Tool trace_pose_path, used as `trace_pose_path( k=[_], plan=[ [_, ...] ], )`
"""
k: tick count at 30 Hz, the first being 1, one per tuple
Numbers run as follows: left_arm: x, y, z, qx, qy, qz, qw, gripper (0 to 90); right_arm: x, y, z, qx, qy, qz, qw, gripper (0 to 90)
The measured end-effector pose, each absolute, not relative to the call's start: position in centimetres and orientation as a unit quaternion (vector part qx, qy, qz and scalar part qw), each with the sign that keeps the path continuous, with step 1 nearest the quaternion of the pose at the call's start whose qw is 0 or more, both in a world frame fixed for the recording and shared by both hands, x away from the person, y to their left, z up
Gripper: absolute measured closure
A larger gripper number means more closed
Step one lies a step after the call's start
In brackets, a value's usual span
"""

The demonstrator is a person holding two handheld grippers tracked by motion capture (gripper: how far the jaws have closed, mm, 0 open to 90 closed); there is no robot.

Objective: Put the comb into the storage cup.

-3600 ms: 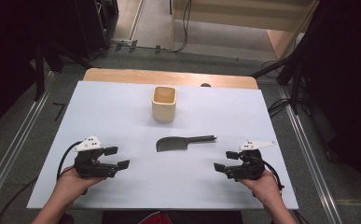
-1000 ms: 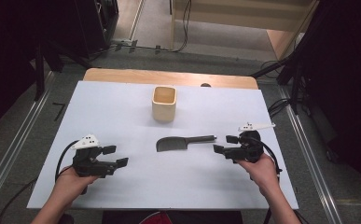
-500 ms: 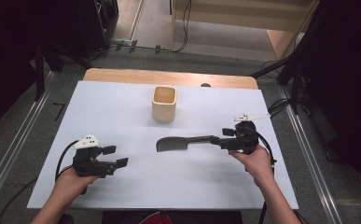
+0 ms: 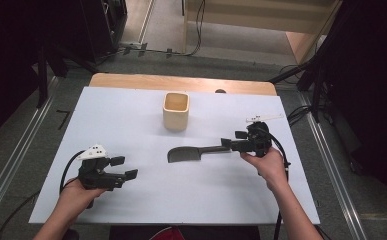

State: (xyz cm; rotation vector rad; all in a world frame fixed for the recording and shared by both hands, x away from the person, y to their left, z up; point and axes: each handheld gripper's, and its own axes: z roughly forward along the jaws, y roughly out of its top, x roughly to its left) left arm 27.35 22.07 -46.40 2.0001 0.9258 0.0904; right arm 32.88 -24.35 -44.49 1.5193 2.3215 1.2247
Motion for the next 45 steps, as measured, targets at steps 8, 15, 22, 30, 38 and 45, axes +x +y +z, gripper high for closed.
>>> trace_pose_path(
  k=[8,15,22,30,38,45],
  plan=[
    [27.4,22.1,-46.4,0.809,0.375,0.037,0.45,24.9,34.5,-24.1,-44.7,0.505,0.765,0.397,0.055,22.1],
    [27.4,22.2,-46.3,0.807,0.377,0.035,0.452,24.9,35.6,-24.0,-45.0,0.513,0.764,0.387,0.06,23.0],
    [27.4,22.2,-46.4,0.807,0.379,0.035,0.452,24.9,36.7,-23.8,-45.5,0.517,0.763,0.381,0.065,24.0],
    [27.4,22.2,-46.4,0.807,0.379,0.035,0.452,24.9,37.4,-23.7,-46.2,0.525,0.763,0.369,0.071,30.5],
    [27.4,22.2,-46.4,0.807,0.377,0.033,0.454,24.9,37.5,-23.5,-47.1,0.525,0.763,0.371,0.068,70.5],
    [27.4,22.2,-46.3,0.806,0.379,0.035,0.453,24.9,37.2,-23.7,-48.3,0.519,0.768,0.369,0.069,87.7]
  ],
)
